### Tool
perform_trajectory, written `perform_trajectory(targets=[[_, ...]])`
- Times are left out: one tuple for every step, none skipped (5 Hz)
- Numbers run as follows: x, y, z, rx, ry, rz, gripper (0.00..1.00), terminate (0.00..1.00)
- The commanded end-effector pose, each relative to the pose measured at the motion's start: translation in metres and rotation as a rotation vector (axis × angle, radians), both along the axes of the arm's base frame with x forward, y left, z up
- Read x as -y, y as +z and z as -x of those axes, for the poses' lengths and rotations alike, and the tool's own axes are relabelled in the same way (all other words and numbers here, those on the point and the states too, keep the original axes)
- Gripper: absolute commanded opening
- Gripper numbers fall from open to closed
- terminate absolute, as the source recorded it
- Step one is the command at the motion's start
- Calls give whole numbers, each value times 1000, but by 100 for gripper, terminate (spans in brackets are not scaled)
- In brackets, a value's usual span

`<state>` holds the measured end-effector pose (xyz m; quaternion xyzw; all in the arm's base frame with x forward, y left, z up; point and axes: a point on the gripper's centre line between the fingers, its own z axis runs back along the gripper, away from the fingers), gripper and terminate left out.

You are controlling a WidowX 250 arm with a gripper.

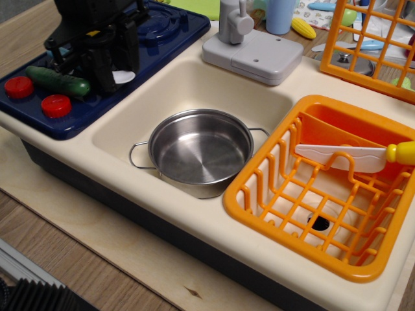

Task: Put spoon into pan

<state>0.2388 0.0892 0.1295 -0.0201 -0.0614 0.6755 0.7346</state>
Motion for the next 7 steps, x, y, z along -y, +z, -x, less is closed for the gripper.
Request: perform_trajectory(targets=[[22, 20, -19, 129, 10, -57, 0, 0], [41, 10, -28, 182, 31, -66, 0, 0], [63, -4, -25, 228, 89, -93, 0, 0], [84, -14, -23, 255, 159, -73, 0, 0], [92, -16, -21, 272, 166, -53, 100, 0], [92, -16, -21, 272, 166, -53, 100, 0], [92, -16, -21, 272, 166, -53, 100, 100]])
